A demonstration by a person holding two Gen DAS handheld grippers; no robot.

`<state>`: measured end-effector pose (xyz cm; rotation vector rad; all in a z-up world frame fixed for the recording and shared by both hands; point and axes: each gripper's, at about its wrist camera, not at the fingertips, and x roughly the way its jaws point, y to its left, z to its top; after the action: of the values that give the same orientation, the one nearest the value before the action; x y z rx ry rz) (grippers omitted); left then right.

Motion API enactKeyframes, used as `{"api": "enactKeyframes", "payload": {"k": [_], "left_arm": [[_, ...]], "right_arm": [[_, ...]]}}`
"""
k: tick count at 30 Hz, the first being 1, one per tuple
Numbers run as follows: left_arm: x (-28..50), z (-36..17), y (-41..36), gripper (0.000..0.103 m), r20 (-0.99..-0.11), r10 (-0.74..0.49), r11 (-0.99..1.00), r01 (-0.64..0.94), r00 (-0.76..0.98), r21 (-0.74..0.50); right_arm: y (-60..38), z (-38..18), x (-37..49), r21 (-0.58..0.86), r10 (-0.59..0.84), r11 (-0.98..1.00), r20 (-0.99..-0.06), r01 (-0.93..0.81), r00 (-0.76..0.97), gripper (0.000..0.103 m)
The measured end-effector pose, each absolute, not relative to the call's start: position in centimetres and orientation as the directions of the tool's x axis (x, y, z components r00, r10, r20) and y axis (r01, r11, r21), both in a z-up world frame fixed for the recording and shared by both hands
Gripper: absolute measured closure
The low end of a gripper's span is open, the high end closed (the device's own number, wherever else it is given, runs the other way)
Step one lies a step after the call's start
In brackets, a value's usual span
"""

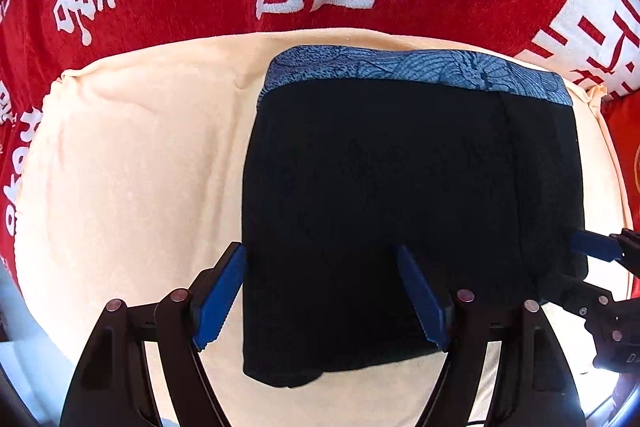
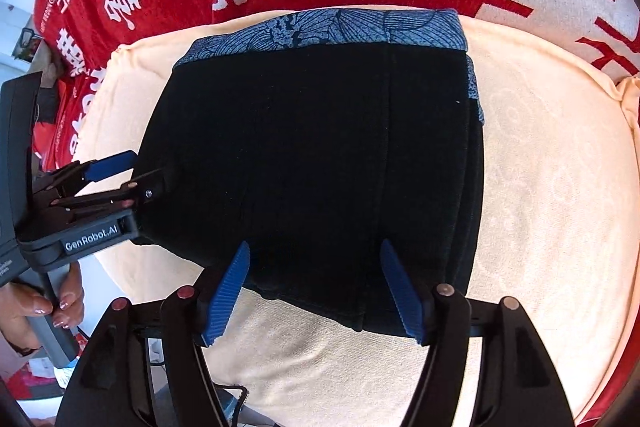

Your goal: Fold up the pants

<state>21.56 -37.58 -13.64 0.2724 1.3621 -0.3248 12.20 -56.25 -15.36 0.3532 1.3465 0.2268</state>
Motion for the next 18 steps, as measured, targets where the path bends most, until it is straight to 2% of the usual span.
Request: {"api": "enactKeyframes", "payload": {"k": [1,2,3,11,18], "left_arm": [[21.2,-13.5,-37.8,0.017,-0.981,-0.072,0.923,0.386,0.178,0.003],[20.9,-13.4,-38.0,0.003,-0.981,-0.080,0.922,0.387,0.175,-0.006],[20.6,-13.3,-38.1,0.001,-0.980,-0.091,0.924,0.382,0.178,-0.016],[19.9,-14.9,-38.6,0.001,-0.990,-0.039,0.956,0.293,0.134,0.002],[20.1,-15.1,-39.4,0.001,-0.992,-0.017,0.948,0.316,0.128,0.025]], "right_arm": [[-56.4,-15.3,11.9,0.389,0.372,0.920,-0.904,0.040,0.212,0.028],[-56.5,-15.4,12.0,0.400,0.384,0.916,-0.899,0.039,0.211,0.026],[-56.6,-15.4,12.1,0.411,0.395,0.911,-0.895,0.036,0.209,0.025],[-56.8,-15.6,11.9,0.442,0.432,0.897,-0.877,0.000,0.209,0.022],[-57.6,-15.9,12.1,0.493,0.475,0.869,-0.854,0.038,0.214,0.022]]}}
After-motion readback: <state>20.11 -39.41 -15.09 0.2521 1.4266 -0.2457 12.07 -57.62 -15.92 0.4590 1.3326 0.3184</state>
